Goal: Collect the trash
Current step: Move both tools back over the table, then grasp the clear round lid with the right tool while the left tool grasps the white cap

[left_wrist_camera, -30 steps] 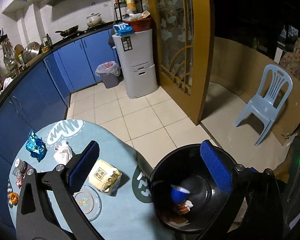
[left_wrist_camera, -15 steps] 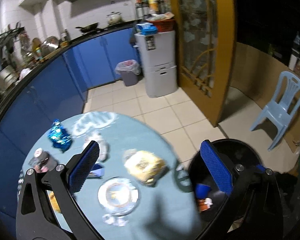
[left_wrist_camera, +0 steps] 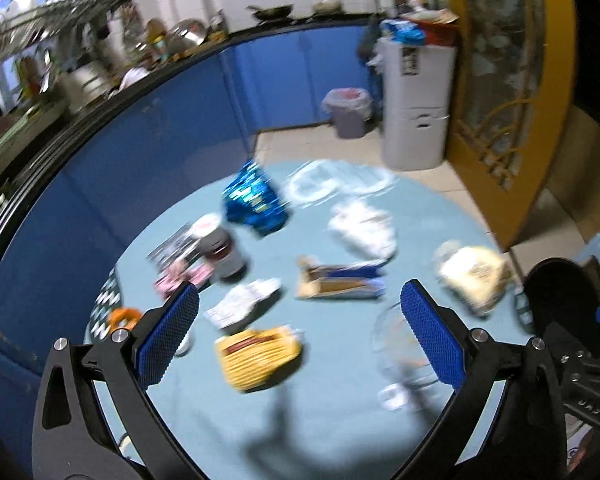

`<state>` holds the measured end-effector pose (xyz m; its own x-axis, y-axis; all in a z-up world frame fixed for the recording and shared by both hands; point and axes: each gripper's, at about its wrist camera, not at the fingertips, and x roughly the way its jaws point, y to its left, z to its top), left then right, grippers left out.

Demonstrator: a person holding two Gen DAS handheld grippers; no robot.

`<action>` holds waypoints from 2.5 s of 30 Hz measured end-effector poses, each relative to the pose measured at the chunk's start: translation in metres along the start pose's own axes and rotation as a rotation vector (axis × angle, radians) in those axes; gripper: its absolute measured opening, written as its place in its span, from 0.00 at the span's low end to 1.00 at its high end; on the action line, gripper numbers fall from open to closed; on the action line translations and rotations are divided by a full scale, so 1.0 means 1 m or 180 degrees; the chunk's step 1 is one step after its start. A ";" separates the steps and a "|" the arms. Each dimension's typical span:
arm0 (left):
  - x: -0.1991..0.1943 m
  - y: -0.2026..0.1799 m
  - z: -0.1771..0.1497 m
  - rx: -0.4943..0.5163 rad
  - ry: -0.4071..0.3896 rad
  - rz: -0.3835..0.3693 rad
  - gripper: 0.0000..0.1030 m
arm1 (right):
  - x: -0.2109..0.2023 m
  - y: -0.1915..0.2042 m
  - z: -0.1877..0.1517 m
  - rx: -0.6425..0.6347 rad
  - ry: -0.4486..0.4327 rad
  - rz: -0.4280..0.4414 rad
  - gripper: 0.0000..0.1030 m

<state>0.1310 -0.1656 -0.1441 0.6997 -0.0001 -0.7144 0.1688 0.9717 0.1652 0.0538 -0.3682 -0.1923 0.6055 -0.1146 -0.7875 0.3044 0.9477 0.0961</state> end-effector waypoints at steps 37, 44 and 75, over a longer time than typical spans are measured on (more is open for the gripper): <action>0.082 0.139 -0.057 -0.0630 0.0629 0.0245 0.97 | 0.056 0.123 -0.011 -0.0542 0.0479 0.0056 0.93; 0.104 0.145 -0.060 -0.0703 0.0796 0.0247 0.96 | 0.066 0.127 -0.011 -0.0544 0.0554 0.0038 0.93; 0.063 0.144 -0.051 -0.0708 0.0524 0.0008 0.40 | 0.043 0.124 -0.014 -0.0506 0.0384 0.0257 0.78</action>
<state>0.1644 -0.0135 -0.1999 0.5746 0.0232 -0.8181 -0.0021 0.9996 0.0268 0.1078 -0.2519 -0.2228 0.5280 -0.0089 -0.8492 0.1327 0.9885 0.0721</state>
